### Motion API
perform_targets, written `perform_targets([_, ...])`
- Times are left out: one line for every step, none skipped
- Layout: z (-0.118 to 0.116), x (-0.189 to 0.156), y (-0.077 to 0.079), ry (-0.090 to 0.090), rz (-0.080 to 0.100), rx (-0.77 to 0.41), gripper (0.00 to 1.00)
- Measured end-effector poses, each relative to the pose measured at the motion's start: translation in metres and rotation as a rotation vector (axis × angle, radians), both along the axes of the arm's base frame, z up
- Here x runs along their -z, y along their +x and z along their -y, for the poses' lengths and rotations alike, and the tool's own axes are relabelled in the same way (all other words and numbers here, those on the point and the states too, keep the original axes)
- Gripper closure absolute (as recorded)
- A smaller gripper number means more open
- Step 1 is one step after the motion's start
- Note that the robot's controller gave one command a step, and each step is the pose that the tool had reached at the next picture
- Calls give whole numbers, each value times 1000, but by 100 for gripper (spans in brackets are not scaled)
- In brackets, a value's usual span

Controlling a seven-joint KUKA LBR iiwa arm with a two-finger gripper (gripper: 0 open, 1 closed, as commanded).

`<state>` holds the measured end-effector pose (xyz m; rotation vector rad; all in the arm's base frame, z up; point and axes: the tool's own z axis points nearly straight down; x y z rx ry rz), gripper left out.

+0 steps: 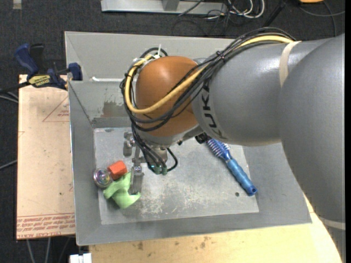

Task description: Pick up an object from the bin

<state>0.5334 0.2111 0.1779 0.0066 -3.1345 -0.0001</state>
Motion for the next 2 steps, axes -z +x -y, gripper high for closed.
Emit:
perform_targets([-23, 110, -48, 4, 13, 21, 0])
perform_targets([-5, 77, -55, 1, 8, 64, 0])
